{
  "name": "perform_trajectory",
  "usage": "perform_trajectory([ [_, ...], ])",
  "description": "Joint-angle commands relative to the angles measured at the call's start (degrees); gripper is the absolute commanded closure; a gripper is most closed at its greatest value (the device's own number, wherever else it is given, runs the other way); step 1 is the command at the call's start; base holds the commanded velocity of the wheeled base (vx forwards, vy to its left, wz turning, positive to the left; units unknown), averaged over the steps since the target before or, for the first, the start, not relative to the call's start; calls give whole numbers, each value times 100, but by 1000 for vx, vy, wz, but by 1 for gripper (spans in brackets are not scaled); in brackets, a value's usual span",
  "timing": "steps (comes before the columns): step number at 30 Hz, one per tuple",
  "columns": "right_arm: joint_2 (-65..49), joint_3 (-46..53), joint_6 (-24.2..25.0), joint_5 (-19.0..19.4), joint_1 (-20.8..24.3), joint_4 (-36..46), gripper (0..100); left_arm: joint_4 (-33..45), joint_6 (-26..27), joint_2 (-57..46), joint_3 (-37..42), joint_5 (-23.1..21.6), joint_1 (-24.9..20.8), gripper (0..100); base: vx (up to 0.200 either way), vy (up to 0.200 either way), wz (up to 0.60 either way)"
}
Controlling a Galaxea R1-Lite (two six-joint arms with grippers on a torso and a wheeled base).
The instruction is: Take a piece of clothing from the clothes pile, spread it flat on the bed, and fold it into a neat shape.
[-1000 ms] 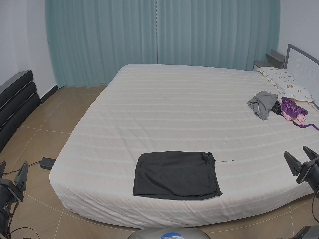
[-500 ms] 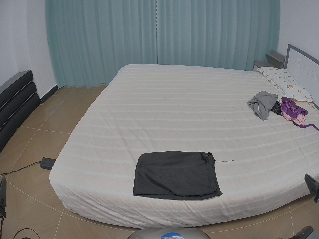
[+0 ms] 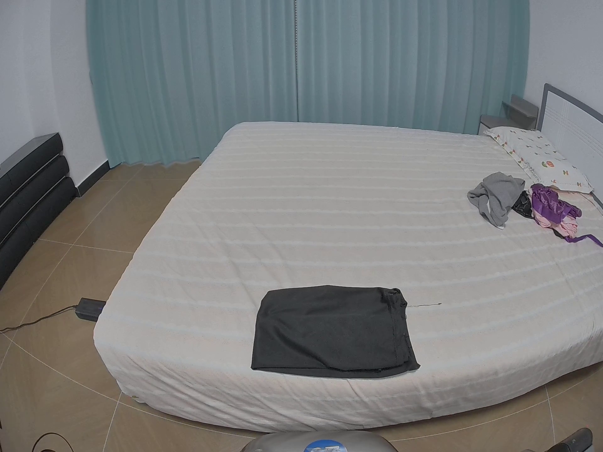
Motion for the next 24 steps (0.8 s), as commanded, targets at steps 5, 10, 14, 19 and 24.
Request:
perform_trajectory([
  [5,-594,784,223,405,-40,-1848,0,-2308,55,-112,1717,-963,9,0,0,0,0],
  [10,-603,2190,-296,1055,-40,-4116,0,-3116,230,-112,2280,-1754,9,0,0,0,0],
  [14,-603,2331,-278,1249,-22,-3870,0,-2571,195,-112,2280,-2238,9,0,0,0,0],
  [19,-603,2331,-234,1231,-22,-2894,0,-1341,160,-112,2280,-2747,9,0,0,0,0],
  [24,-585,2331,-6,1187,-31,-2112,0,-1385,-341,-121,2280,-2738,9,0,0,0,0],
])
